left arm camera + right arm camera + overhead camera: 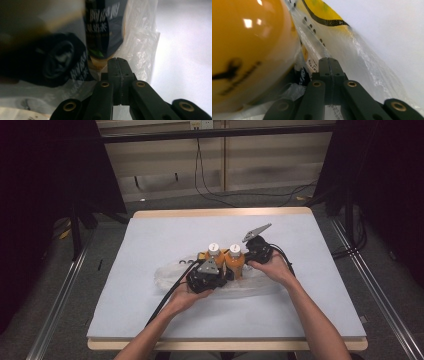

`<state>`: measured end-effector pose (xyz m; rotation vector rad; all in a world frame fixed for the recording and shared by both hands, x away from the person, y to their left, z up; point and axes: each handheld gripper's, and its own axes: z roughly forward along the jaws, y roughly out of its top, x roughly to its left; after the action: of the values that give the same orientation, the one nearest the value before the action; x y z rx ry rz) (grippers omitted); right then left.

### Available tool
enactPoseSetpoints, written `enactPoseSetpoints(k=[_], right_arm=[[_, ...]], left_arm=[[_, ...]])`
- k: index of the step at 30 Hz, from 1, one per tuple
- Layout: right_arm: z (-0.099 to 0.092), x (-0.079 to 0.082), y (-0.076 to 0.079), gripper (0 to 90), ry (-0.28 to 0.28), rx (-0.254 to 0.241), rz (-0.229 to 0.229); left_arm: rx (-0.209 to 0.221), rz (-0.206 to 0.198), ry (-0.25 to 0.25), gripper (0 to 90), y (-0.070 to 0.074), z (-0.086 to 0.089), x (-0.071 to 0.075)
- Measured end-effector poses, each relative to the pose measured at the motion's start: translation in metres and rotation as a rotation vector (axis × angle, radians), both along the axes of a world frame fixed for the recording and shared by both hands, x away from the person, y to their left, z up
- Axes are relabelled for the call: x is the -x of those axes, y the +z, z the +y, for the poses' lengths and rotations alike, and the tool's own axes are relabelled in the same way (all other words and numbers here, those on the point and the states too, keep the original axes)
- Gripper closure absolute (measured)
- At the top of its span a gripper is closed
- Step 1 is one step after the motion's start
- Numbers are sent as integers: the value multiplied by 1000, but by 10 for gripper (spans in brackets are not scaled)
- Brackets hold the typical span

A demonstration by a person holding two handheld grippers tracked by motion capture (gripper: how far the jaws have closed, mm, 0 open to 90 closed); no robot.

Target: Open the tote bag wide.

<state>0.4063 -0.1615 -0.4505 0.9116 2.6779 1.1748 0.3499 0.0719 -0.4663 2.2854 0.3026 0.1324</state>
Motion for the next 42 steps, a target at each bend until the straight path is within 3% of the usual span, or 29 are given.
enactPoseSetpoints(k=[3,4,10,11,14,18,21,23,42], right_arm=[[2,-2,-5,900,2,7,24],[2,-3,-8,900,2,17,26],[4,-6,-15,900,-1,21,53],[5,-6,-16,900,5,25,47],[6,-6,-17,900,4,44,53],[7,-6,-21,900,-2,69,56],[7,-9,-24,900,-9,60,62],[7,-10,-26,900,-20,65,62],[16,-25,-30,900,-74,54,33]], left_arm=[[-29,3,-8,900,0,0,3],[-11,3,-9,900,-3,0,4],[-25,-3,-17,900,-7,0,8],[-50,-11,-24,900,-7,-1,8],[-66,-1,-42,900,-11,-5,11],[-69,3,-42,900,-13,-6,12],[-80,18,-38,900,-12,-5,13],[-60,22,-49,900,-13,-5,14],[-37,58,-79,900,-15,-3,25]])
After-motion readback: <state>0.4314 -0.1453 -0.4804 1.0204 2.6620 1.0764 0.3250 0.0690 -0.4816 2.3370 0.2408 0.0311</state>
